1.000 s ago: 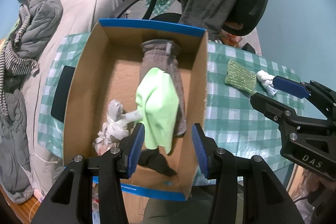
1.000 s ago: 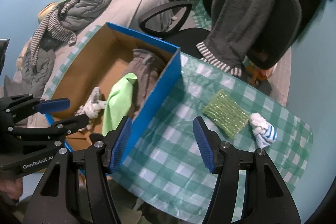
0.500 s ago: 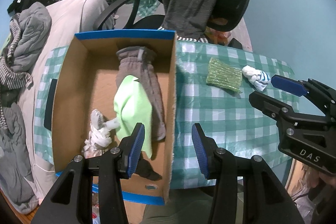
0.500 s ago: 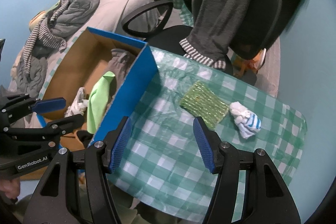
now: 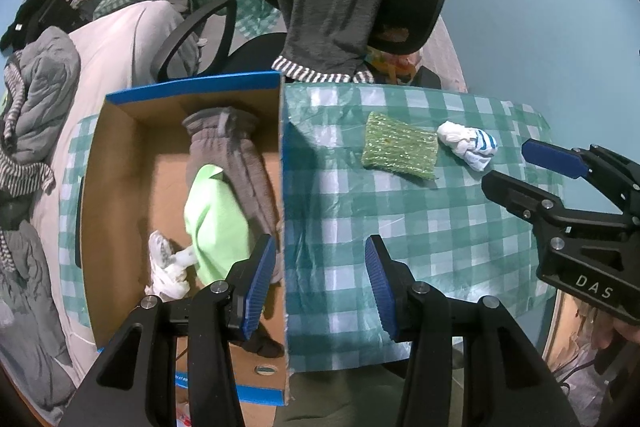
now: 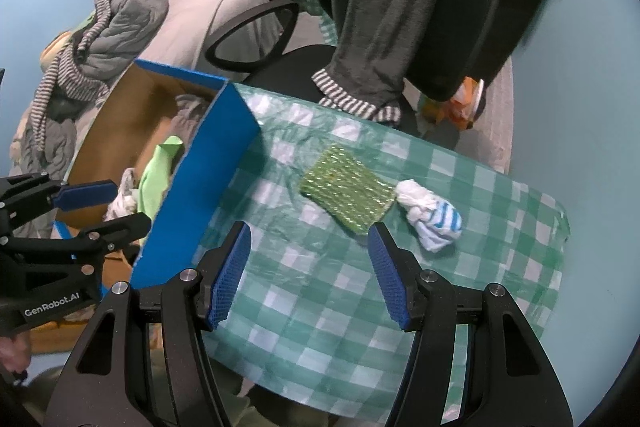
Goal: Organize soft objects
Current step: 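Move both tools back over the table toward the pad and striped bundle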
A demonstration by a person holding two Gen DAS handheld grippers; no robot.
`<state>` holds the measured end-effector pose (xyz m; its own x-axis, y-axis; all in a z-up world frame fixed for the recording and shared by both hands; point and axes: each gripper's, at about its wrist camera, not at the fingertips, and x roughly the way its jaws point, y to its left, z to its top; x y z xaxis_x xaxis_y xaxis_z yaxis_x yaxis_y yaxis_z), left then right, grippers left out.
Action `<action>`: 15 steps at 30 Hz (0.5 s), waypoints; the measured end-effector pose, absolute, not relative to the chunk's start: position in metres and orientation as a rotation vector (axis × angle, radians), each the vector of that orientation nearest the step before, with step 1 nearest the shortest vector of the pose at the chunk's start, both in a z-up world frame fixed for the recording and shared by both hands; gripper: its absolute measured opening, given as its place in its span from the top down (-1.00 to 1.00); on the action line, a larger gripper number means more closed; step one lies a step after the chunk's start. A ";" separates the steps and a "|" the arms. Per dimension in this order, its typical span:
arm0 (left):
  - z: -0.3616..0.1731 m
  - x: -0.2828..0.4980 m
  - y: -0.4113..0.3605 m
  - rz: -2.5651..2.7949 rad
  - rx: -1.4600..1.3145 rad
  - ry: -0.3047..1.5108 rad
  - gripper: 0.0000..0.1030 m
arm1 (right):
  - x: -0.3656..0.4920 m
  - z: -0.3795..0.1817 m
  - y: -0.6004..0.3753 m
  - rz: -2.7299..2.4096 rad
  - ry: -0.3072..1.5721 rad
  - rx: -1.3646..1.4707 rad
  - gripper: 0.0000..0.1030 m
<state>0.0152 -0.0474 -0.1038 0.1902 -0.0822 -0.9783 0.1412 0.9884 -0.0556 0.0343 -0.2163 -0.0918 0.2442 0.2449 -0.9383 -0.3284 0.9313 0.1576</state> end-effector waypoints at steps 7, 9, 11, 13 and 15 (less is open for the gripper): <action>-0.110 0.024 -0.070 -0.192 0.094 1.375 -0.06 | 0.042 -0.098 -0.240 0.358 1.278 -0.072 -0.17; -0.113 0.028 -0.077 -0.205 0.102 1.380 -0.07 | 0.043 -0.101 -0.246 0.348 1.284 -0.068 -0.17; -0.116 0.031 -0.083 -0.218 0.107 1.392 -0.07 | 0.046 -0.106 -0.254 0.338 1.290 -0.065 -0.17; -0.120 0.035 -0.089 -0.227 0.111 1.398 -0.09 | 0.050 -0.111 -0.262 0.330 1.297 -0.066 -0.17; -0.124 0.039 -0.094 -0.234 0.112 1.406 -0.13 | 0.054 -0.117 -0.272 0.321 1.303 -0.060 -0.17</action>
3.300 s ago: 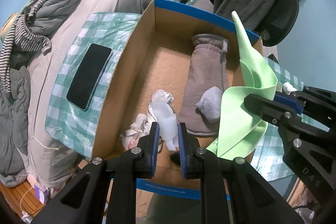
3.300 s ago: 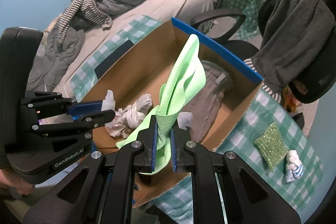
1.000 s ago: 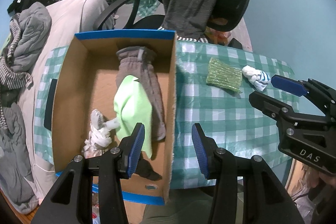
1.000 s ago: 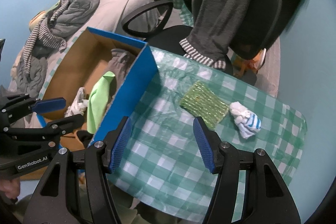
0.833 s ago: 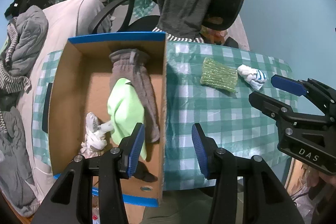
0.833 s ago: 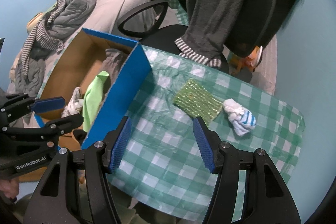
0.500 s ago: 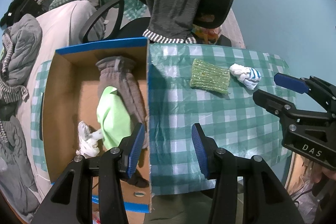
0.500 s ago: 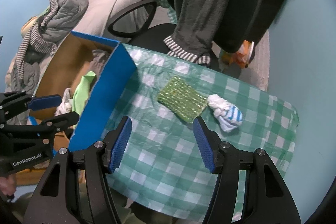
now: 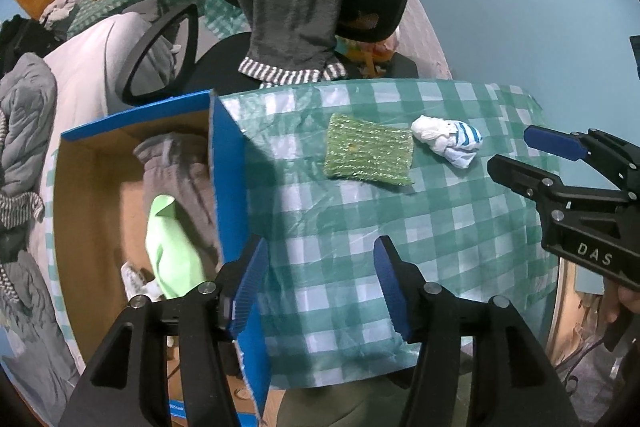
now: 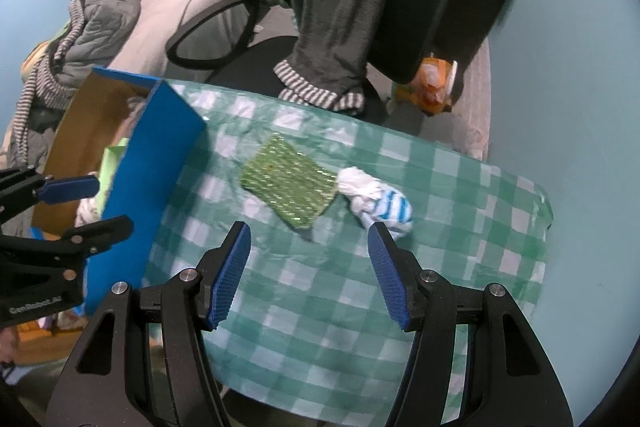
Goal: Organize soft objects
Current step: 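Move both tools back over the table toward the pad and striped bundle, then grasp the striped plastic bundle with right tool while left tool grasps the green pad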
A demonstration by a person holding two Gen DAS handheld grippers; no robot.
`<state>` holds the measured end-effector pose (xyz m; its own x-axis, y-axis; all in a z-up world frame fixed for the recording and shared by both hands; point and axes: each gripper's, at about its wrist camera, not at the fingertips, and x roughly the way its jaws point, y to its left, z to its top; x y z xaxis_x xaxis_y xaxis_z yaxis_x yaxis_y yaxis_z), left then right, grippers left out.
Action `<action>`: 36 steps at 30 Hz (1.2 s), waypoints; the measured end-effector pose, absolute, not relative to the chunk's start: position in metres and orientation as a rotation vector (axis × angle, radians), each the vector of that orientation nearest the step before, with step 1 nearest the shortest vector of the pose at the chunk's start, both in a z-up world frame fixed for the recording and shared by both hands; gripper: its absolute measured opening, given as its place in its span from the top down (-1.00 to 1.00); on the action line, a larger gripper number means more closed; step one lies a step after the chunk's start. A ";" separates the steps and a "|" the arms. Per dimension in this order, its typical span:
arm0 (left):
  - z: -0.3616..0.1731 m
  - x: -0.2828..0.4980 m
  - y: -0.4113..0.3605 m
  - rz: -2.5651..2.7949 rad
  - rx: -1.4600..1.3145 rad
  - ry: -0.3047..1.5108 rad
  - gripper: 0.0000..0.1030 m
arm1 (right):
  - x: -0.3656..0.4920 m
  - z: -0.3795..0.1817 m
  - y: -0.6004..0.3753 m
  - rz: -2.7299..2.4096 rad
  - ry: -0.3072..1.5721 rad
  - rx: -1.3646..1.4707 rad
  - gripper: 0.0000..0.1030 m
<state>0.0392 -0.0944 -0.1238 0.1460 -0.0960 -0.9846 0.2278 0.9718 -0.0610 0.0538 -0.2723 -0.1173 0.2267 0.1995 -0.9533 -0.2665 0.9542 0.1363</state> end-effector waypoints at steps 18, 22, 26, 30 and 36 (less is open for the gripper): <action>-0.170 0.071 -0.125 -0.265 0.135 1.494 -0.15 | 0.086 -0.165 -0.304 0.370 1.358 -0.093 -0.18; -0.176 0.079 -0.128 -0.271 0.144 1.498 -0.22 | 0.094 -0.179 -0.299 0.401 1.375 -0.140 -0.18; -0.186 0.087 -0.128 -0.256 0.143 1.511 -0.36 | 0.099 -0.192 -0.294 0.420 1.373 -0.196 -0.18; -0.195 0.093 -0.128 -0.253 0.116 1.528 -0.36 | 0.105 -0.205 -0.289 0.434 1.374 -0.254 -0.18; -0.204 0.099 -0.131 -0.246 0.102 1.549 -0.42 | 0.111 -0.227 -0.284 0.458 1.394 -0.320 -0.18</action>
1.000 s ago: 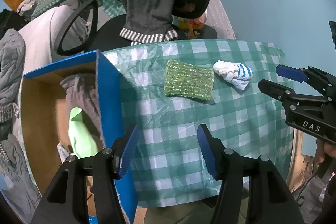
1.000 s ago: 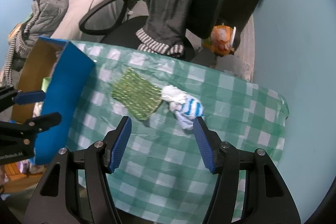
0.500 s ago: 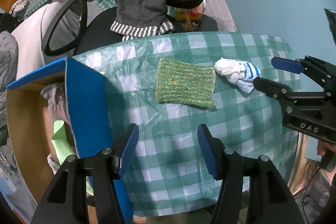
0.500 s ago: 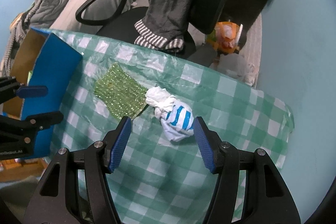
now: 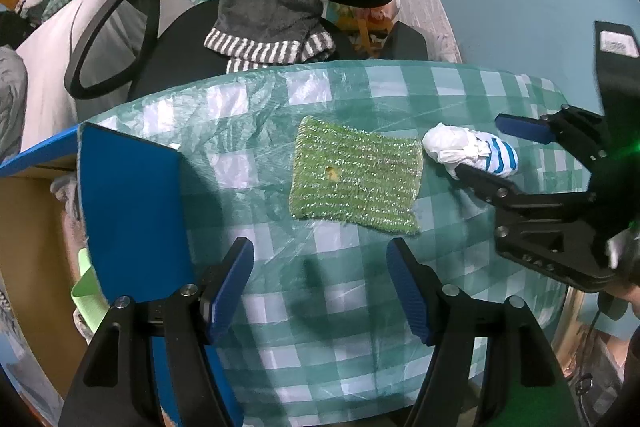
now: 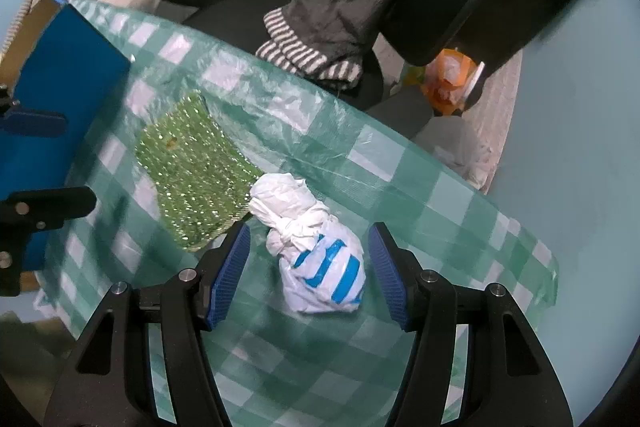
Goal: Organize soft objects
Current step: 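Grasp the striped plastic bundle with right tool while left tool grasps the green pad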
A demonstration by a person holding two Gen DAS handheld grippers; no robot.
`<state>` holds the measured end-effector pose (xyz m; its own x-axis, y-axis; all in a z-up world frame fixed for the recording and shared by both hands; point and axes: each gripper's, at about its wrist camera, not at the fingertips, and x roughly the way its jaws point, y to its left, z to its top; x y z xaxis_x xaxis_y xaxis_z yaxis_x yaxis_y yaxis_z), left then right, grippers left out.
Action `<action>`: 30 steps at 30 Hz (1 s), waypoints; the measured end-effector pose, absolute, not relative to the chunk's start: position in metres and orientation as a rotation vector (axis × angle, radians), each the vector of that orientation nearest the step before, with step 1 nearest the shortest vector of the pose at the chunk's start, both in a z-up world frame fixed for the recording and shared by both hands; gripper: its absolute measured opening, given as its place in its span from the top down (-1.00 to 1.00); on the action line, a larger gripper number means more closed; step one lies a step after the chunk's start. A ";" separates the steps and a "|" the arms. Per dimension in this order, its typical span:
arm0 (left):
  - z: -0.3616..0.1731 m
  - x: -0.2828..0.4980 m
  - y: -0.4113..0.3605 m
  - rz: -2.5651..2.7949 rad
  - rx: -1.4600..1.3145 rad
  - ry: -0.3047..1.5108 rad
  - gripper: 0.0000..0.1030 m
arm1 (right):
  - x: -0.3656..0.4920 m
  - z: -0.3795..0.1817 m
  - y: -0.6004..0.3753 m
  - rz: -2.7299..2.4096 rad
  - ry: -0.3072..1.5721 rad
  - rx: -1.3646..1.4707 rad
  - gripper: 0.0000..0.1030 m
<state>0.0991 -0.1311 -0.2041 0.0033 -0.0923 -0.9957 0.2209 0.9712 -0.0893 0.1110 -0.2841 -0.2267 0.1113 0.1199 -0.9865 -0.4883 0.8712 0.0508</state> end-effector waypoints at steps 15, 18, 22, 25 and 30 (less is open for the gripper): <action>-0.224 0.114 -0.149 -0.255 0.113 1.582 -0.42 | 0.108 -0.250 -0.299 0.458 1.457 -0.249 0.00; -0.228 0.119 -0.151 -0.259 0.095 1.592 -0.42 | 0.104 -0.245 -0.308 0.432 1.449 -0.184 0.01; -0.234 0.123 -0.155 -0.268 0.071 1.607 -0.43 | 0.100 -0.239 -0.318 0.397 1.441 -0.104 0.01; -0.240 0.124 -0.160 -0.271 0.083 1.609 -0.59 | 0.095 -0.236 -0.322 0.383 1.437 -0.074 0.01; -0.248 0.126 -0.169 -0.283 0.078 1.623 -0.59 | 0.085 -0.233 -0.331 0.349 1.436 -0.027 0.01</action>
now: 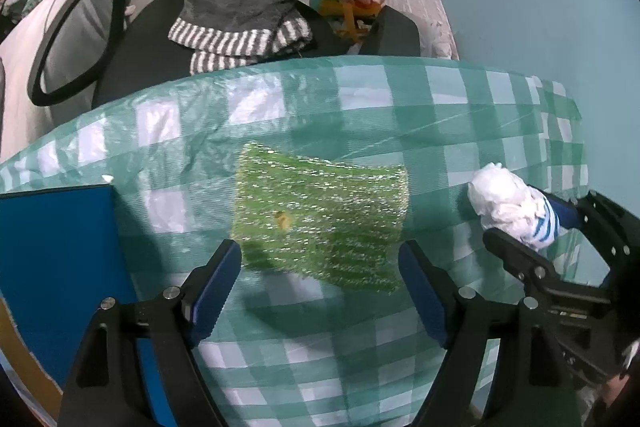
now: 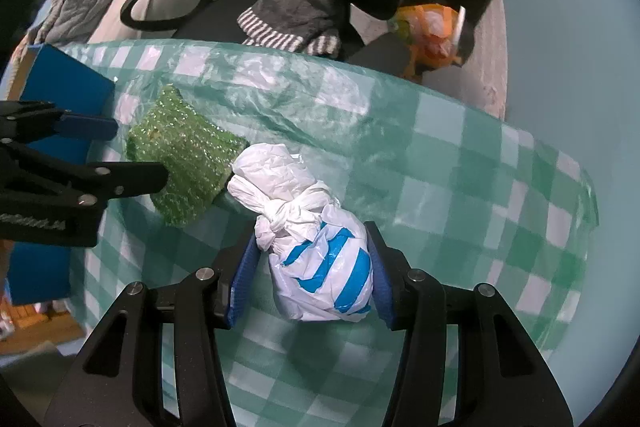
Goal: Organize soft objects
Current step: 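Grasp the striped plastic bundle with right tool while left tool grasps the green pad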
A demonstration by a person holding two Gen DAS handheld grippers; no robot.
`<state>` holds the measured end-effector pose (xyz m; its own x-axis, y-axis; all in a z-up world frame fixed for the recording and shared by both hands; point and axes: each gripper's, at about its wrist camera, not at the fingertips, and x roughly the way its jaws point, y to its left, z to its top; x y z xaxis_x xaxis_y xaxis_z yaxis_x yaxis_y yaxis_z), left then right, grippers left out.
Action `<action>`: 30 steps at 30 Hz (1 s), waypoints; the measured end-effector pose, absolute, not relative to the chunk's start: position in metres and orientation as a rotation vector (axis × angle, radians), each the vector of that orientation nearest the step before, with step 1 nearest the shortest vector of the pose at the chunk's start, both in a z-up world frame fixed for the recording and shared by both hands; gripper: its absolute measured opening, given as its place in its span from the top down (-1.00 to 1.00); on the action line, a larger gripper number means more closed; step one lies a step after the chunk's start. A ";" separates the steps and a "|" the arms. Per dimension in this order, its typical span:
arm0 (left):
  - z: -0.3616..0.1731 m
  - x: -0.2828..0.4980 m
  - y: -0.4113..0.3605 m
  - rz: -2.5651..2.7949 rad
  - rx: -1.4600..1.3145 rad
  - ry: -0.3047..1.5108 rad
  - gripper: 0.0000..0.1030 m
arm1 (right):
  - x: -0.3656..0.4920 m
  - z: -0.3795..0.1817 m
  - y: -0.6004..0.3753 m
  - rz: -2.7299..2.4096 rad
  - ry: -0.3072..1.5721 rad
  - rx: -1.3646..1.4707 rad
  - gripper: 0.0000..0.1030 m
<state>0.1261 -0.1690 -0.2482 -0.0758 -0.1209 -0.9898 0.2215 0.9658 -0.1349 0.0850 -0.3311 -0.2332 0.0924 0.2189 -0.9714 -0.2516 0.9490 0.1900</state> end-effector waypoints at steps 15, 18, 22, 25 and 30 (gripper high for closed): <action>-0.272 0.126 -0.186 -0.252 0.177 1.629 -0.61 | 0.067 -0.226 -0.347 0.302 1.427 0.048 0.01; -0.272 0.124 -0.189 -0.258 0.218 1.603 -0.61 | 0.066 -0.225 -0.347 0.299 1.425 0.050 0.01; -0.271 0.119 -0.192 -0.268 0.263 1.564 -0.42 | 0.064 -0.226 -0.348 0.291 1.427 0.057 0.01; -0.269 0.119 -0.192 -0.273 0.268 1.550 -0.22 | 0.063 -0.226 -0.349 0.289 1.429 0.063 0.01; -0.266 0.120 -0.192 -0.267 0.278 1.537 0.43 | 0.062 -0.225 -0.350 0.288 1.426 0.065 0.01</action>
